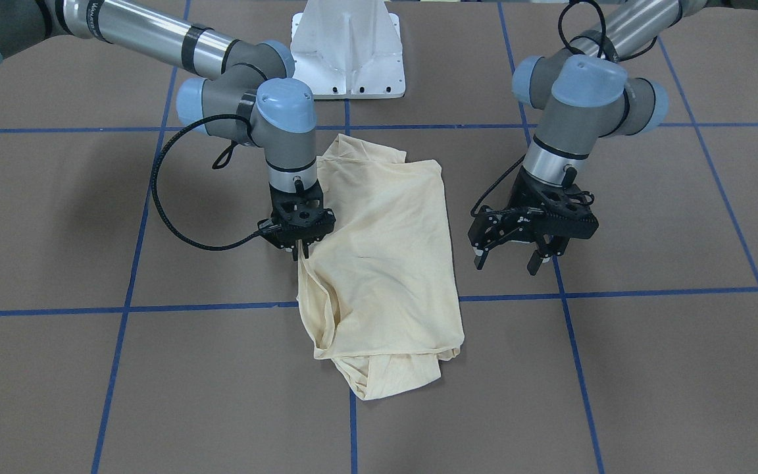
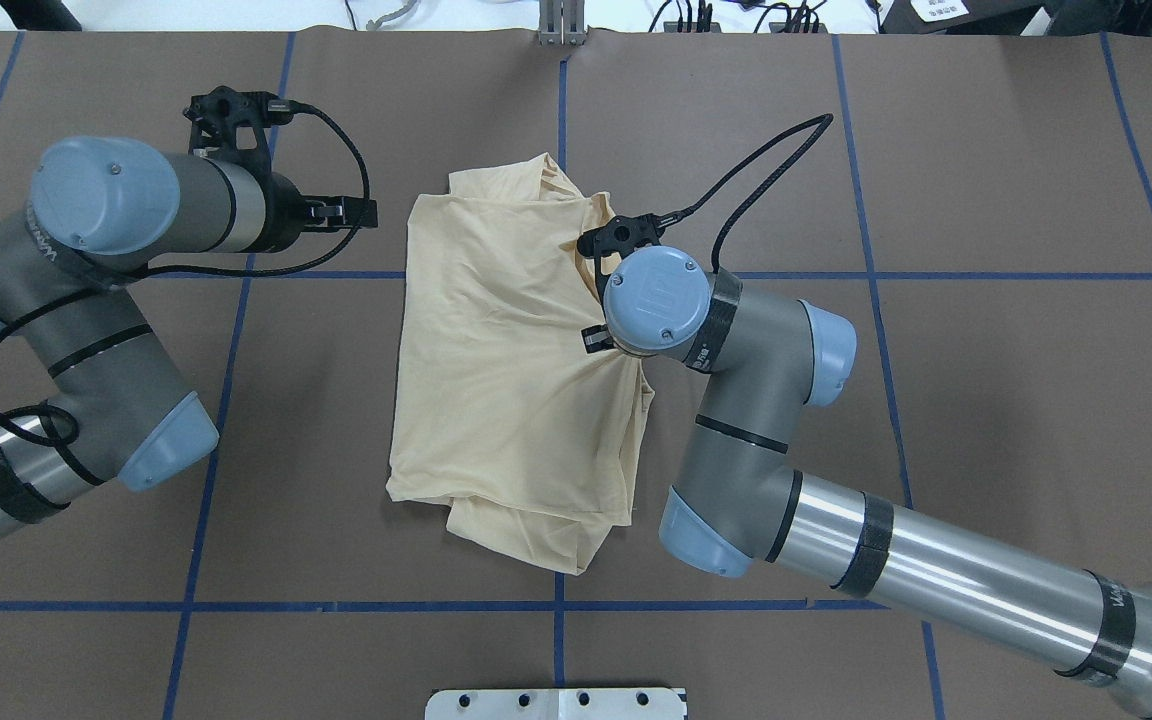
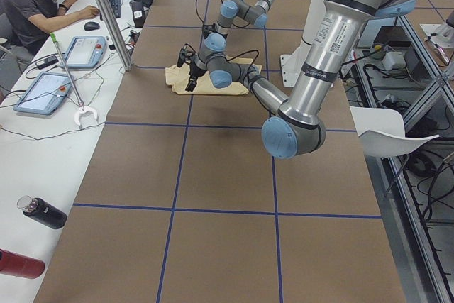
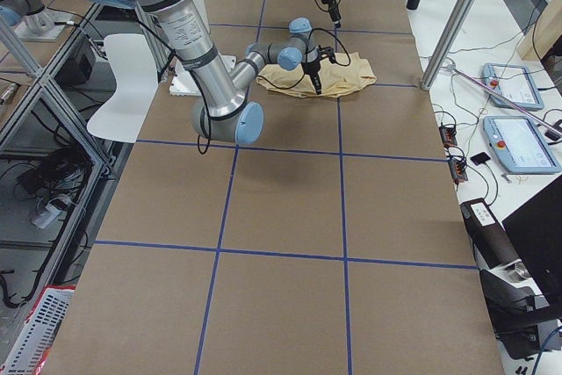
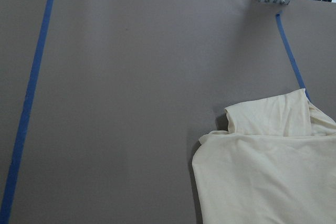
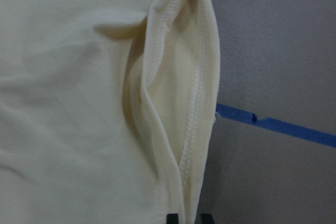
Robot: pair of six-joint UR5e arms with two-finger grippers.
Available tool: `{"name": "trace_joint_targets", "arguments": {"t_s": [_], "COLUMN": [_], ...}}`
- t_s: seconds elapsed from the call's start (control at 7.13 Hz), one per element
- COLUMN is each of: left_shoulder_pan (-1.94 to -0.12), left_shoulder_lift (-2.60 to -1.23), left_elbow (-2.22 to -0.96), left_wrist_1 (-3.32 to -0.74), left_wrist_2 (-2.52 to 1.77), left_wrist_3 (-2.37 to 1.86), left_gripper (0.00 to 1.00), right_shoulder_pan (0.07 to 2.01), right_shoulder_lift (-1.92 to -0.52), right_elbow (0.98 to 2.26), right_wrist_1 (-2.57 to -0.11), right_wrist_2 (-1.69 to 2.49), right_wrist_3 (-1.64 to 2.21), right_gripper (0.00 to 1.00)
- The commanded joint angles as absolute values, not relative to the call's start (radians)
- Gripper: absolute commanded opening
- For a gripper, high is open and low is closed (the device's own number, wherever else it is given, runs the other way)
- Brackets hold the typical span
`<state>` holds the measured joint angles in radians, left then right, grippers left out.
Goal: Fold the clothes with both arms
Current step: 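Move the right gripper to the shirt's far corner near the collar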
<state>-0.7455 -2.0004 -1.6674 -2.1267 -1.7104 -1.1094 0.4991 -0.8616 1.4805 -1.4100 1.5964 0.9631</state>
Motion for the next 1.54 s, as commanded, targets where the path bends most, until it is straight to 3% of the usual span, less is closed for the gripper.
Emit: {"name": "trace_joint_targets", "arguments": {"t_s": [0.0,0.42,0.7,1.12,1.4], "left_shoulder_pan": [-0.746,-0.744,-0.744,-0.744,-0.744], "left_shoulder_lift": [-2.000,-1.999,-1.997,-1.997,-1.993], "left_elbow": [-1.667,-1.664,-1.654,-1.646,-1.622], "left_wrist_1": [-2.126,-2.129,-2.129,-2.131,-2.172], "left_wrist_2": [-1.710,-1.710,-1.710,-1.710,-1.710], "left_wrist_3": [-1.109,-1.106,-1.100,-1.101,-1.107], "left_gripper": [1.00,1.00,1.00,1.00,1.00], "right_shoulder_pan": [0.509,0.557,0.581,0.591,0.603], "right_shoulder_lift": [-0.853,-0.798,-0.746,-0.663,-0.657], "right_elbow": [1.476,1.436,1.274,1.143,1.124], "right_wrist_1": [-1.388,-1.318,-1.094,-1.071,-1.141], "right_wrist_2": [1.589,1.585,1.580,1.572,1.572], "right_wrist_3": [0.970,0.971,1.049,1.339,1.222], "right_gripper": [1.00,0.98,0.84,0.60,0.59]}}
